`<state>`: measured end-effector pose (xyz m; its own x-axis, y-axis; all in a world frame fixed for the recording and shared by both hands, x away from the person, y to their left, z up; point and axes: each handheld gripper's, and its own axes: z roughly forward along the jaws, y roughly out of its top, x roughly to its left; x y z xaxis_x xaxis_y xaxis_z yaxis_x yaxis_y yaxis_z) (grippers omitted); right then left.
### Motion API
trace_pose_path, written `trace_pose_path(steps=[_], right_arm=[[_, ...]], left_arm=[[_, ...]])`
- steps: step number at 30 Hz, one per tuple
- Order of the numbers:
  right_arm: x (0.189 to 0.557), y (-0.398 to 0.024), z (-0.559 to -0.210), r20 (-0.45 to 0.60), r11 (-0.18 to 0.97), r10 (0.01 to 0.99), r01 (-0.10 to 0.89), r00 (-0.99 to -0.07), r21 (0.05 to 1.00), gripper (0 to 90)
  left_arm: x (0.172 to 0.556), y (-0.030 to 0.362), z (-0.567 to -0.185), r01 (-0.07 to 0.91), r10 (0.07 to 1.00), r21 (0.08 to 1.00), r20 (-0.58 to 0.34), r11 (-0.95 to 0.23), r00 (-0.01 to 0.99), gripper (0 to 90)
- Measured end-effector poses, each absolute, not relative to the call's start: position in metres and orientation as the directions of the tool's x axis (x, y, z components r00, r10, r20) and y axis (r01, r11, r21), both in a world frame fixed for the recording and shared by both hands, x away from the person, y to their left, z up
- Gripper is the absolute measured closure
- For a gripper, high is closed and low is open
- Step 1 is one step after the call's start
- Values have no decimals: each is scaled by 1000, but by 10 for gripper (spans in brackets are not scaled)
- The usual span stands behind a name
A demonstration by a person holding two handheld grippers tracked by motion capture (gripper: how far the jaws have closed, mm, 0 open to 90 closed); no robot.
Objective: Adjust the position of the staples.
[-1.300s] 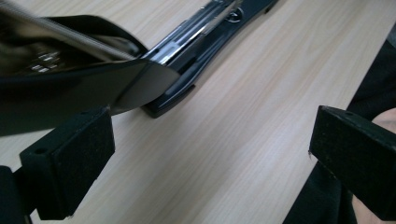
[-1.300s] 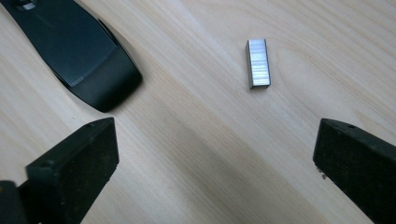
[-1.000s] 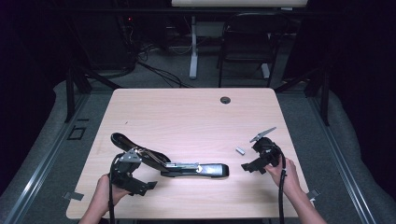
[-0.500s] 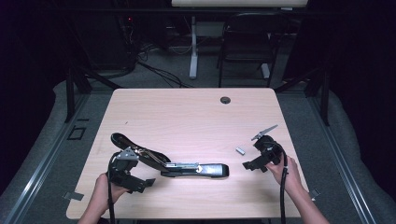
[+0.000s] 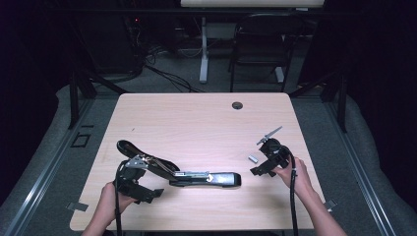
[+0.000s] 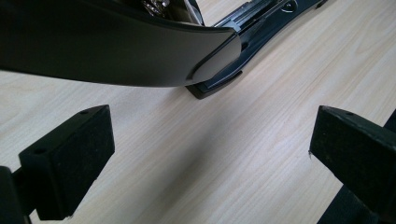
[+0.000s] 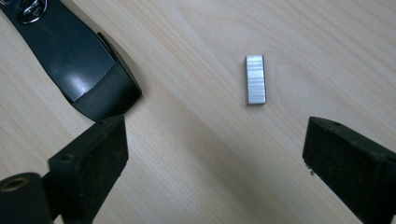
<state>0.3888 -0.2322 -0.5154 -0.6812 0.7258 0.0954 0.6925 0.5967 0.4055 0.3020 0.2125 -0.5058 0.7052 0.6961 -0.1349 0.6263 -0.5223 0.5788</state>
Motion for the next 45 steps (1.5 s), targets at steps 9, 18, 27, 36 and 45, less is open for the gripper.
trace_pose_path(steps=[9,18,27,36,45], right_arm=[[410,-223,-504,52,629,709,664,-703,405,337],[432,-208,-504,22,670,695,658,-718,343,588],[442,-194,-505,-31,727,667,640,-745,248,696],[452,-188,-518,-23,738,666,654,-746,166,707],[456,-183,-524,-26,735,671,660,-741,155,710]], left_arm=[[302,213,-506,630,707,576,-123,-521,697,2],[304,221,-504,645,732,586,-123,-491,670,2],[302,219,-506,634,704,591,-149,-500,694,1],[297,222,-504,615,681,625,-176,-481,711,2],[292,221,-505,610,677,622,-169,-491,716,1]])
